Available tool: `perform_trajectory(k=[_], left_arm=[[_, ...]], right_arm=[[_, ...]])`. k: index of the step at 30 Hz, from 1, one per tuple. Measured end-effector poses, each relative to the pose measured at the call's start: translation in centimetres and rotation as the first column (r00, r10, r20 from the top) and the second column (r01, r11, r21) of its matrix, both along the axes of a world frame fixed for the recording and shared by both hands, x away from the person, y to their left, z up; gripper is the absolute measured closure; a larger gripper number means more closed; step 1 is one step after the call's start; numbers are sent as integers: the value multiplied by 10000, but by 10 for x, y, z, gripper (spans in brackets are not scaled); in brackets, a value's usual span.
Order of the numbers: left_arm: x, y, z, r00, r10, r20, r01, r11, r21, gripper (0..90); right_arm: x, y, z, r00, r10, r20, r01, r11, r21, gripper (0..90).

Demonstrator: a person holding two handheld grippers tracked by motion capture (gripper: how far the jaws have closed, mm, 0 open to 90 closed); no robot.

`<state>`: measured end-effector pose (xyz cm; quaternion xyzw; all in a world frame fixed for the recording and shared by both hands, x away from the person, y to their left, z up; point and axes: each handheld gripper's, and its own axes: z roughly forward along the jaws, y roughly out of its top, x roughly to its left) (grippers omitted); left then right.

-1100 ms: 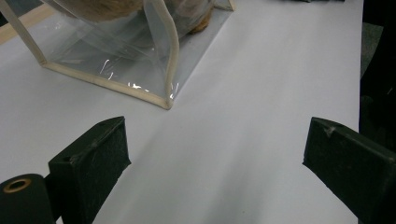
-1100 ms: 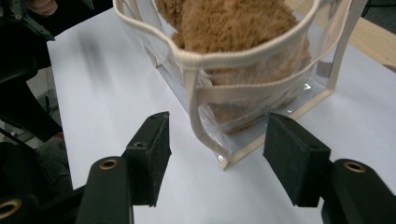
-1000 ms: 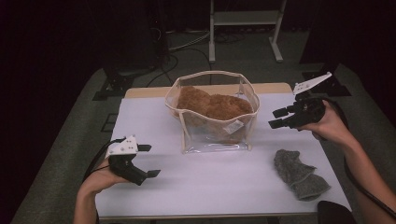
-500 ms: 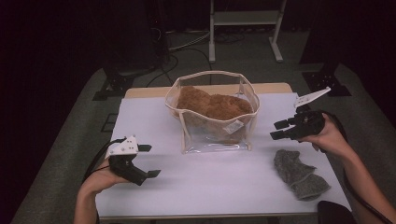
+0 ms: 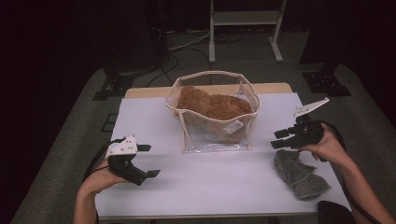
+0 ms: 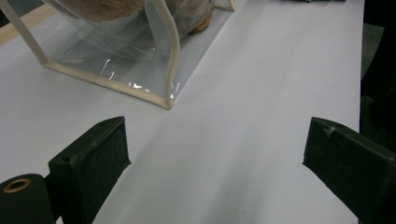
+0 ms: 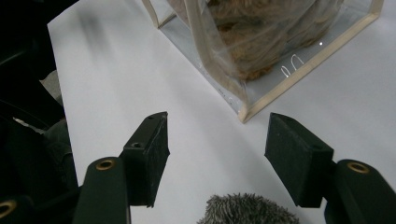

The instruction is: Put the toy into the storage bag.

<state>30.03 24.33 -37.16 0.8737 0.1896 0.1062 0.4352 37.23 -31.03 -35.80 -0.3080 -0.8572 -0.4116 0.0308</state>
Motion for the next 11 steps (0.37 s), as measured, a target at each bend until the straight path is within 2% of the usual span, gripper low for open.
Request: perform_trajectory(k=[8,11], left_arm=[[0,-1,1,10000,-18,-12,18,10000,-61,59],[0,-2,1,10000,-95,32,95,9999,38,59]], right_arm=[[-6,-4,-11,9998,-76,-186,79,9999,153,374],[-8,-5,-14,9998,-62,-191,66,9998,203,369]])
